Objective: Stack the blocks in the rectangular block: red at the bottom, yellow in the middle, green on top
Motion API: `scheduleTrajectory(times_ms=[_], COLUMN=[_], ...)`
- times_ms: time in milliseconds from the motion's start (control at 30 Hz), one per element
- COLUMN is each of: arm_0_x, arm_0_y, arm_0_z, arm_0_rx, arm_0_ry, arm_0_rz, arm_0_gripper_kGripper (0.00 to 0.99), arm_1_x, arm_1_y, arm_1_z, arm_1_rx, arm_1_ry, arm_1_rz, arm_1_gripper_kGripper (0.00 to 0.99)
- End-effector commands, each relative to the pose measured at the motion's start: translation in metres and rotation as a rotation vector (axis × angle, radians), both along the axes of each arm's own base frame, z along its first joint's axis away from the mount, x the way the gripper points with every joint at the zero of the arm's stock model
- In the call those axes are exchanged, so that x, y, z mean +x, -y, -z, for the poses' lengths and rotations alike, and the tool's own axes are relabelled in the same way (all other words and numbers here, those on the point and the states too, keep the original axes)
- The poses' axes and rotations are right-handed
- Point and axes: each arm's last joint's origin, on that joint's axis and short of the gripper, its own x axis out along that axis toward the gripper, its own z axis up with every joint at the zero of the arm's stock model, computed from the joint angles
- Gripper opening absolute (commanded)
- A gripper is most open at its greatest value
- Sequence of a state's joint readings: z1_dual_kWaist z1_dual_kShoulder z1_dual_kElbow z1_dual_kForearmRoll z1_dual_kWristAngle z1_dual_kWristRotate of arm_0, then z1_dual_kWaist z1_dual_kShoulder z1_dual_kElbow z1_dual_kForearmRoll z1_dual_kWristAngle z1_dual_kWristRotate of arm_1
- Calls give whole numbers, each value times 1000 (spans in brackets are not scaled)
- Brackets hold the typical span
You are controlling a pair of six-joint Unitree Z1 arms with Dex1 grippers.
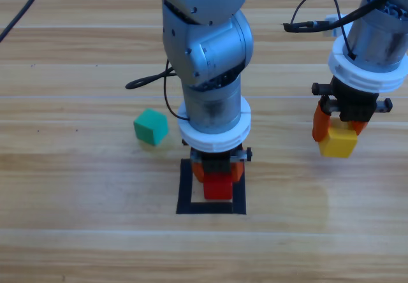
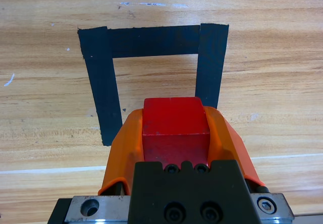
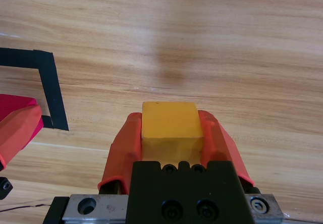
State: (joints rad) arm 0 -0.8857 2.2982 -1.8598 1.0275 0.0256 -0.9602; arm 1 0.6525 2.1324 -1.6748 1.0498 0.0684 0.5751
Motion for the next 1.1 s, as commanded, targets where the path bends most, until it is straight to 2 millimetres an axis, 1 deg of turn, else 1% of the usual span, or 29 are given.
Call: scheduleTrajectory(times_ms=[33, 267, 667, 1100], arm_0_x=[-3, -3, 2, 3], arm_0_y=[8, 8, 7, 7], arm_0_z=[27, 30, 30, 36], arm_0_rx=[55, 60, 62, 69], arm_0_ry=[-36, -38, -24, -25], arm_0_rz=[28, 40, 42, 42], arm_0_gripper_kGripper=[0, 0, 0, 0], arm_1_x=[-3, -2, -2, -1], arm_1_y=[-12, -12, -12, -13], arm_1_z=[10, 9, 10, 12], arm_1_rx=[5, 7, 6, 5], arm_1_ry=[-4, -4, -5, -8], arm_1_rz=[-29, -31, -35, -40], arm_1_gripper_kGripper=[20, 20, 21, 21])
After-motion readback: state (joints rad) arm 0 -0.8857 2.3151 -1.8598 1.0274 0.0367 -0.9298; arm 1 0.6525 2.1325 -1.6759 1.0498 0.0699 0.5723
